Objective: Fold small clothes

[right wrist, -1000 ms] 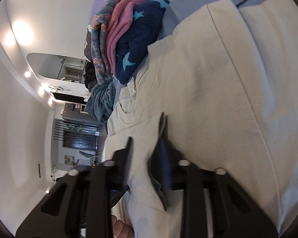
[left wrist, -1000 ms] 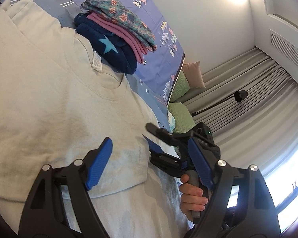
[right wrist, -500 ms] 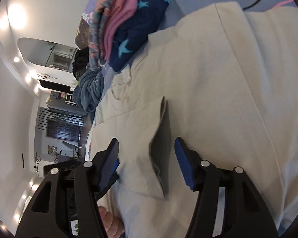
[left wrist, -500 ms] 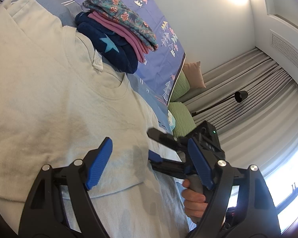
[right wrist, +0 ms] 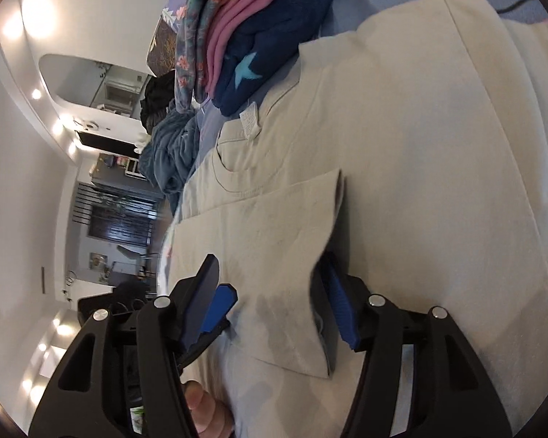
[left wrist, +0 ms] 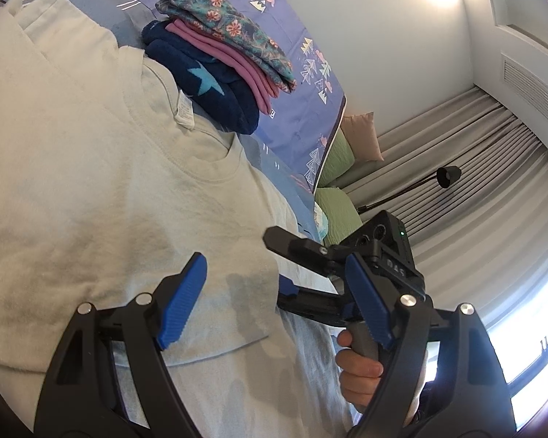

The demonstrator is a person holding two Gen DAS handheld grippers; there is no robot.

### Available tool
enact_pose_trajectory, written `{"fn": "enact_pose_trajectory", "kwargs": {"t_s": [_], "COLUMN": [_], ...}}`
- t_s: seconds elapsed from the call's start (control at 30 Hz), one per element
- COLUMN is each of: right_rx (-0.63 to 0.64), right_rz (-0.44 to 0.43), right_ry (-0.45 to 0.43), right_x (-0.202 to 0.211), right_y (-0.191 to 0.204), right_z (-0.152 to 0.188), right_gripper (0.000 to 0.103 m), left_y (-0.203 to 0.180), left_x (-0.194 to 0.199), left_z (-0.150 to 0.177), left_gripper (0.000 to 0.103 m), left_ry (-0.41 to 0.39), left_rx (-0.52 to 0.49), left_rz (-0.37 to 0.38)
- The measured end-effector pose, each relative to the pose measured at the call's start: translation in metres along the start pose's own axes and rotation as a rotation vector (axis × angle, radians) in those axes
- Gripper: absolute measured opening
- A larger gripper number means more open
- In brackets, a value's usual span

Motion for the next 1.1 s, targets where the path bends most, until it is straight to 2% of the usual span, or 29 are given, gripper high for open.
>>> {"fn": "enact_pose_trajectory", "kwargs": {"t_s": [0.13, 0.2, 0.27, 0.33, 0.4, 0.5, 0.57, 0.73, 0.97, 1.1], "right_rx": [0.025, 0.02, -0.035, -0.101, -0.129, -0.096, -0.097, -0.145, -0.145, -0.177], "right_rz": [-0.005, 0.003, 0.008, -0.018, -0.063, -0.05, -0.053, -0.098, -0.06, -0.054], "right_ry": [-0.044, -0.053, -0.064, -0.077, -0.093, -0.137, -0.148, -0.195, -0.292, -0.306], "right_x": [-0.008, -0.007, -0.006, -0.004, 0.0, 0.005, 0.007, 0.019, 0.045, 0.049], "right_y": [0.003, 0.001, -0.011, -0.026, -0.027, -0.018, -0.016, -0.017, -0.025, -0.034], "right_z": [-0.009, -0.01, -0.012, -0.014, -0.016, -0.017, -0.018, -0.02, -0.031, -0.035], "right_gripper": [0.057, 0.05, 0.02, 0.002, 0.002, 0.002, 0.002, 0.002, 0.002, 0.002], "left_y": [0.0, 0.0, 0.0, 0.0, -0.002, -0.007, -0.013, -0.023, -0.033, -0.032], "left_x": [-0.001, -0.001, -0.001, -0.001, -0.001, -0.001, 0.002, 0.005, 0.005, 0.004], "left_z": [0.0, 0.0, 0.0, 0.0, 0.0, 0.002, 0.001, -0.001, 0.003, 0.003], "left_gripper": [0.08, 0.08, 0.08, 0.08, 0.08, 0.084, 0.09, 0.09, 0.091, 0.092], "left_ry": [0.003, 0.0, -0.001, -0.002, -0.002, 0.002, -0.01, -0.015, -0.009, -0.003], "left_rx": [-0.007, -0.005, -0.003, -0.005, -0.02, -0.056, -0.077, -0.093, -0.147, -0.138], "left_rz": [-0.007, -0.004, -0.002, -0.002, -0.012, -0.022, -0.005, 0.055, 0.045, 0.049]}}
Point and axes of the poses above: each gripper's, at about its wrist camera, not at the fingertips, and x roughly against the way its jaws point, y to its left, z to its underside, the point moved 9 cm from there along -x, roughly the way its jaws point, and after that the axes turned 2 degrees about z, right-handed, at the moved point
